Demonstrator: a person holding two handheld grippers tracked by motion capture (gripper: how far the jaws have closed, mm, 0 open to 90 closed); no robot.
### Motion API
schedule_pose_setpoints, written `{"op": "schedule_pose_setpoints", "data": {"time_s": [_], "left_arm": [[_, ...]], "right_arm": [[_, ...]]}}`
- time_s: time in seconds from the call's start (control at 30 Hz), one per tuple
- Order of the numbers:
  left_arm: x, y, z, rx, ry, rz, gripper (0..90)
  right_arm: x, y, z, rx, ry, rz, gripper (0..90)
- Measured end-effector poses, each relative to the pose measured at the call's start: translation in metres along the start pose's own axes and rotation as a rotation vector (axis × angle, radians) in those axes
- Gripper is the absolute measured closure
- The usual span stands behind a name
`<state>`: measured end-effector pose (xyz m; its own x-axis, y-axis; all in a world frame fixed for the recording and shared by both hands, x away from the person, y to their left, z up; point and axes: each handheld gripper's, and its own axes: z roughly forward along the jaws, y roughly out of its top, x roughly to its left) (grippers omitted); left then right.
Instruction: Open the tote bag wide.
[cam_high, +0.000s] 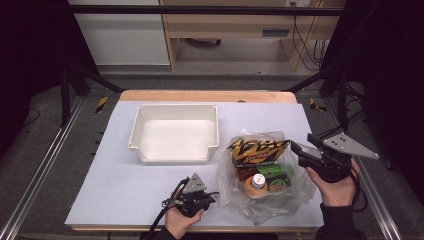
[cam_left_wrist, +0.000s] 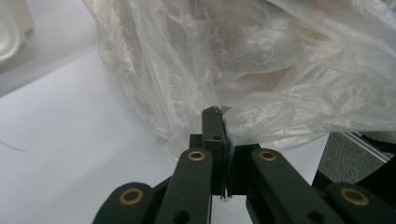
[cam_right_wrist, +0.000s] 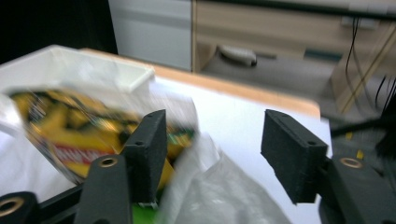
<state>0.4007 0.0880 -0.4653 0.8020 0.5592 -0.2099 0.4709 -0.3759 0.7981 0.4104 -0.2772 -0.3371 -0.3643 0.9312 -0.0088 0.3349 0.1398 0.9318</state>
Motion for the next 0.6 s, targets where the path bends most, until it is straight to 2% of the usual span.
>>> {"op": "schedule_pose_setpoints", "data": {"time_s": [0.17,0.23,0.3,0.37,0.43,0.53,0.6], "left_arm": [[0.003,0.004,-0.008,-0.035,-0.003,-0.004,82.6],[0.003,0.007,-0.014,-0.058,-0.002,-0.003,73.3],[0.002,0.011,-0.021,-0.091,0.007,0.003,62.1],[0.0,0.017,-0.032,-0.134,0.032,0.01,46.5],[-0.001,0.022,-0.043,-0.163,0.044,0.008,33.5],[-0.001,0.03,-0.066,-0.225,0.069,0.005,25.6],[-0.002,0.036,-0.079,-0.257,0.09,0.004,23.4]], "right_arm": [[-0.011,-0.026,0.01,0.096,0.03,0.003,48.4],[-0.014,-0.036,0.013,0.116,0.051,0.02,51.6],[-0.016,-0.044,0.015,0.136,0.073,0.031,61.7],[-0.016,-0.049,0.015,0.145,0.096,0.043,73.6],[-0.015,-0.052,0.014,0.142,0.106,0.047,82.0],[-0.013,-0.053,0.011,0.131,0.109,0.037,86.8],[-0.012,-0.052,0.009,0.124,0.113,0.032,87.6]]}}
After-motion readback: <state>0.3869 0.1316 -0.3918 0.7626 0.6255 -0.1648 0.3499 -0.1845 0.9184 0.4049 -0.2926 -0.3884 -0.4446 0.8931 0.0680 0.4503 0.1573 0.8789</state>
